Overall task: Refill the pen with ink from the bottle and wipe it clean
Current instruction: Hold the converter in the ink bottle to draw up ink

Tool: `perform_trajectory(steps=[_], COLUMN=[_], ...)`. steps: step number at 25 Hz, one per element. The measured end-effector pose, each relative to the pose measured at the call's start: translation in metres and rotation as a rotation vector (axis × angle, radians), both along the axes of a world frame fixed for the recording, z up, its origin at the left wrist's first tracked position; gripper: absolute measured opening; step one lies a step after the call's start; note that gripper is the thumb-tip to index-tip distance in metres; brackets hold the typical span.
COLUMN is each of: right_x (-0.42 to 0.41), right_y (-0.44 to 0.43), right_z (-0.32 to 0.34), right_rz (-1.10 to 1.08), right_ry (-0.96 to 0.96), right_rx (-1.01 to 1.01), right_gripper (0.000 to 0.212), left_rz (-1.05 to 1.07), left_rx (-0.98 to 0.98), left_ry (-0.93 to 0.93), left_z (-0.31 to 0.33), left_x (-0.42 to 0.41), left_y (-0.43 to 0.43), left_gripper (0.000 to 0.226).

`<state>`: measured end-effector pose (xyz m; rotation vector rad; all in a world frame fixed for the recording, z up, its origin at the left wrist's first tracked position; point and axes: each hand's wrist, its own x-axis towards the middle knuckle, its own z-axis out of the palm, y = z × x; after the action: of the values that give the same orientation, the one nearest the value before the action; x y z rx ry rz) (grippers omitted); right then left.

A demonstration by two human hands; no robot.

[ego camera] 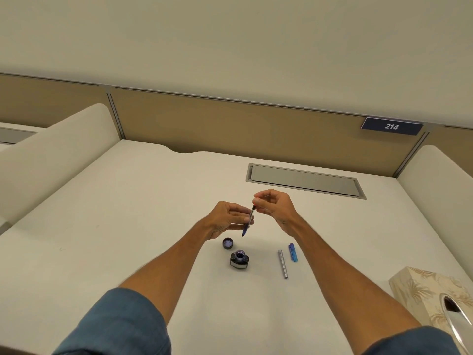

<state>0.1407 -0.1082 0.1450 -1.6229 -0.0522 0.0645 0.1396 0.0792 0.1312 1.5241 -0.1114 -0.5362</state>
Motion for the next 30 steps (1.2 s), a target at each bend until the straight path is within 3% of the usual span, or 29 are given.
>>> perform_trajectory(steps=[9,18,25,30], right_x=[-0.011,-0.026,-0.038,-0.042], right_y=[0.011,0.021,0.023,0.024], right_z=[-0.012,-0.03,-0.038,-0.044], right_rz=[0.081,0.019,0.022,0.016], right_ry=[-0.005,0.009,0.017,0.033], right_rx=[-0.107,-0.19,-0.255,-0.256], right_gripper=[0.019,0.015,0.014,0.014], left_rz=[0.093,-0.026,-0.037,-0.03], left_rx=[-0.023,0.084,0.053,0.046], left_ry=[0.001,-0.005,-0.051,-0.079], left_z=[-0.022,-0.043,-0.057,-0.062], left_x=[-0.021,-0.026,-0.034,-0.041], left_y=[0.008,0.015,0.015,0.015], left_gripper=[0.031,0.028,0.027,0.042])
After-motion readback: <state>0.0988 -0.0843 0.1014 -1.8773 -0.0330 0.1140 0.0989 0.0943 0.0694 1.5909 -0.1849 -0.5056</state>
